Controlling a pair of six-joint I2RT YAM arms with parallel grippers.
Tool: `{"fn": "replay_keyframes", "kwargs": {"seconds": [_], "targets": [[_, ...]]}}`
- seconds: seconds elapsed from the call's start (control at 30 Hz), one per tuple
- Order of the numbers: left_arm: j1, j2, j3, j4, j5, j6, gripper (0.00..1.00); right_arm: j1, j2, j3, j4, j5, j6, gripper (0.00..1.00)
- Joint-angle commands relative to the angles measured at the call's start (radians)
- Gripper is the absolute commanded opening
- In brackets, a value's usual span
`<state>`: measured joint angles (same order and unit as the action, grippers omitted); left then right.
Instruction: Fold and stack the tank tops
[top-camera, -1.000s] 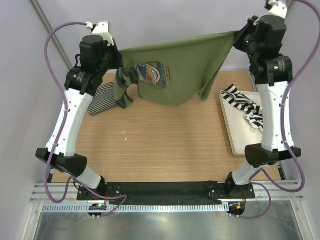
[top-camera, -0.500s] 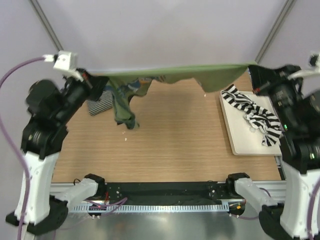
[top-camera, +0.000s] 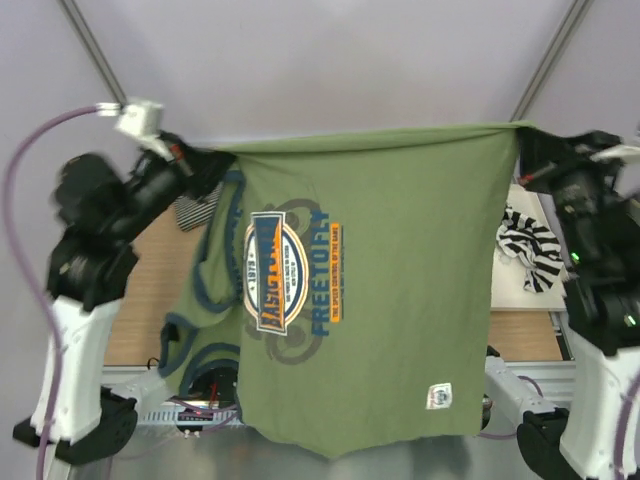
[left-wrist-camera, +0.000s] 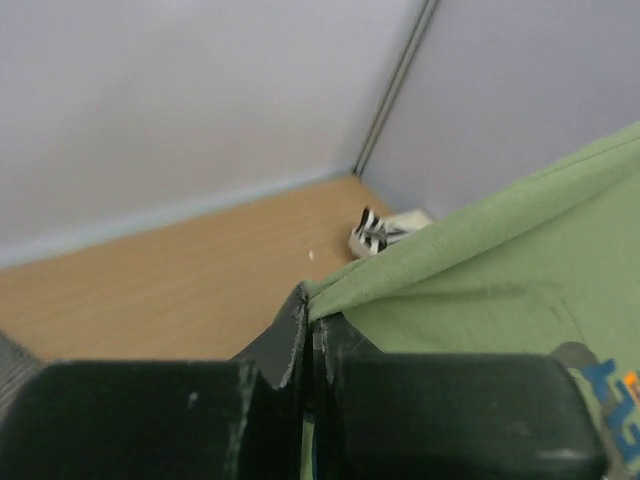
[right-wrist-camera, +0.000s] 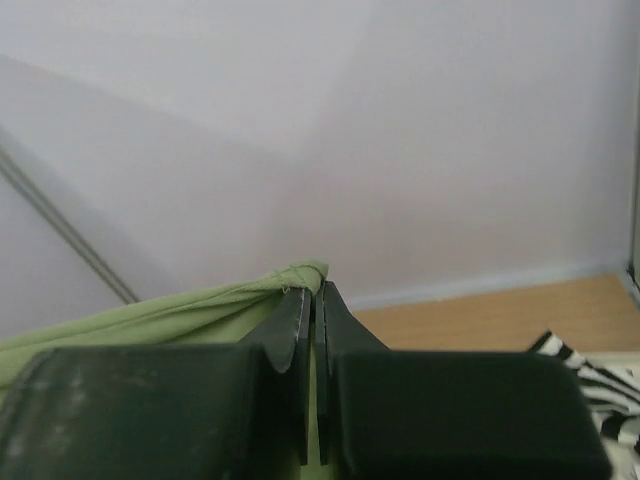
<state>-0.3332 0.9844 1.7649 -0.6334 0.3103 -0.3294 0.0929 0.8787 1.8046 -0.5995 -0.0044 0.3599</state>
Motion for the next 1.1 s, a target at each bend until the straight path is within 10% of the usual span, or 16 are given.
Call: {"fn": "replay_keyframes", "kwargs": {"seconds": [0.0,0.27,0.67,0.73,0.77,0.8,0.83,1.07], "targets": [[0.014,0.114,-0.2,-0.02,-0.034,-0.083,0.0,-0.018,0.086,-0.196,-0.12,0.198,0.049,0.01],[0.013,0.314,-0.792,0.506,-0.106,-0.23,0.0,-0.018,0.084,-0.835,0.245,0.319,0.195,0.01],[0.02,1.019,-0.156,0.431,-0.184,-0.067,0.01,-0.033,0.799,-0.405,0.44,0.379,0.169,0.01],[0.026,1.146,0.05,0.342,-0.212,-0.063,0.22,-0.045,0.911,-0.288,0.399,0.409,0.185,0.09],[0.032,1.184,0.124,0.303,-0.227,-0.072,0.4,-0.05,0.958,-0.157,0.364,0.422,0.191,0.31],[0.034,1.217,0.196,0.203,-0.232,-0.074,0.87,-0.051,1.049,-0.093,0.269,0.438,0.198,0.62],[0.03,1.243,0.285,0.172,-0.235,-0.073,0.99,-0.053,1.071,-0.014,0.227,0.445,0.208,0.93],[0.023,0.928,-0.048,0.275,-0.436,-0.072,1.0,-0.051,0.844,-0.385,0.431,0.218,0.212,0.79]]}}
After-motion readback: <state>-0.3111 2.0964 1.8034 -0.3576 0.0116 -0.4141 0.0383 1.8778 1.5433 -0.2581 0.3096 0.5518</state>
